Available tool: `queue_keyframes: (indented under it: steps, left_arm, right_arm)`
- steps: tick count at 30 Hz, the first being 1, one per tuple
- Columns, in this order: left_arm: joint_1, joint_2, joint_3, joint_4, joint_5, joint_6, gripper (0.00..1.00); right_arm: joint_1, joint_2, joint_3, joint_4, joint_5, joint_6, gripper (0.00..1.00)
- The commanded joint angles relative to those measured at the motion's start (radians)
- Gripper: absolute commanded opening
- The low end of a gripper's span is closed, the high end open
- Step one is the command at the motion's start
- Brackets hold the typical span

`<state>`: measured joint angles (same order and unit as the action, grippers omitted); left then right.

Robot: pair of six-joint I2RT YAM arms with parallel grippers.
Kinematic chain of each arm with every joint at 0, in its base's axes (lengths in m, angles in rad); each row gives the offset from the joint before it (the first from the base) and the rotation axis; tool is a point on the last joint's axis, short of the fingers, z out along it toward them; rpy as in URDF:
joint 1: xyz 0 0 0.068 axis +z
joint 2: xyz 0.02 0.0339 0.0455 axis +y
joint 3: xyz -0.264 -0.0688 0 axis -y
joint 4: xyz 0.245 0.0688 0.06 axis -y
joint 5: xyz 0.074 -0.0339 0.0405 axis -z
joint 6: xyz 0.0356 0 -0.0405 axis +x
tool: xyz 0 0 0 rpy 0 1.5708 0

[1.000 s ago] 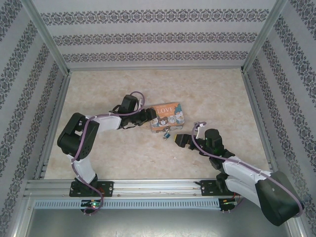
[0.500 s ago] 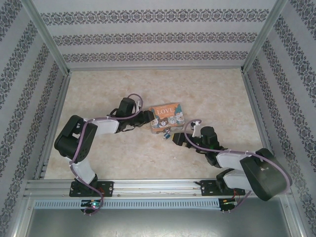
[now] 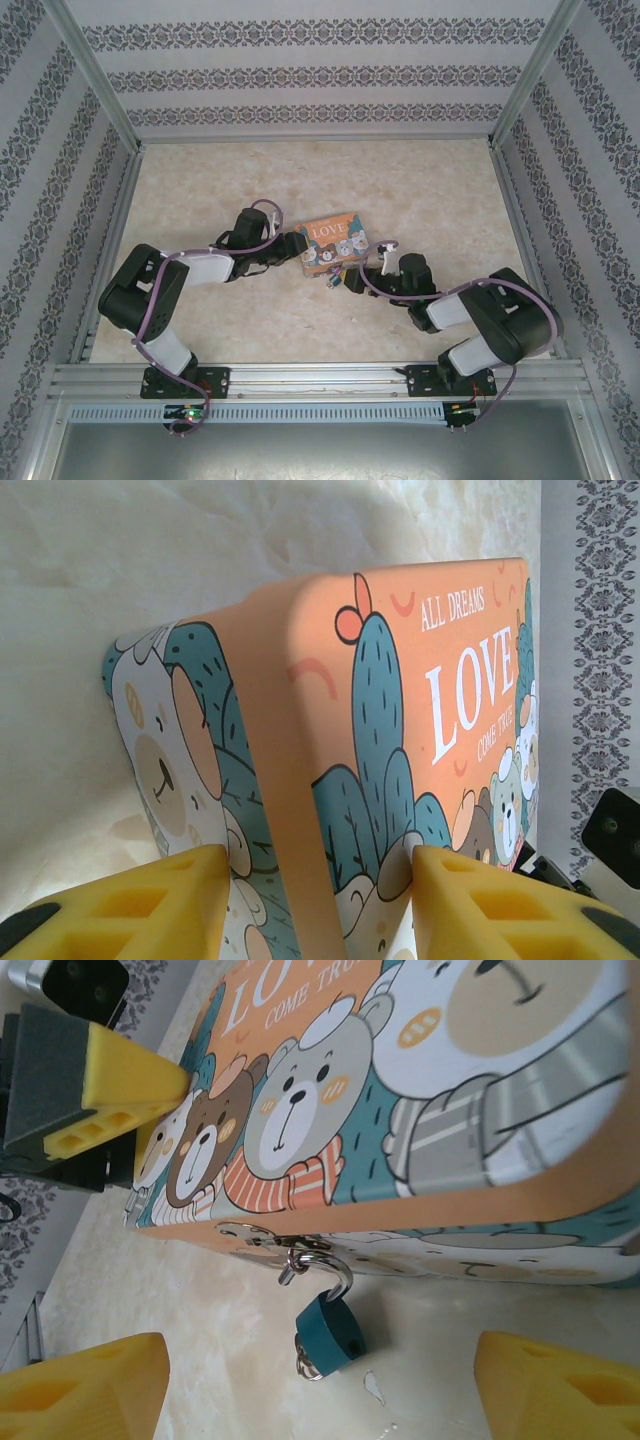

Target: Unlock a padlock with a key

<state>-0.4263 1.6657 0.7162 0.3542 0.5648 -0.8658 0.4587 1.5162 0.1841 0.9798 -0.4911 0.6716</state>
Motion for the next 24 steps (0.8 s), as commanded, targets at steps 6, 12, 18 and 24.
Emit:
queue_keyframes:
  steps: [6,12,18,24]
  left_arm:
    - [-0.022,0.006,-0.04,-0.089,-0.039,-0.001,0.49]
    - [-0.025,-0.01,-0.048,-0.103,-0.05,-0.001,0.49]
    - [-0.026,-0.036,-0.075,-0.112,-0.064,-0.002,0.49]
    - [-0.026,-0.047,-0.082,-0.119,-0.07,0.002,0.49]
  right_arm:
    - [0.015,0.114,0.057,0.124,-0.081,-0.053,0.73]
    - [-0.011,0.158,0.09,0.15,-0.094,-0.071,0.73]
    - [-0.043,0.21,0.154,0.156,-0.11,-0.081,0.74]
    - [-0.043,0.256,0.127,0.226,-0.109,-0.074,0.73]
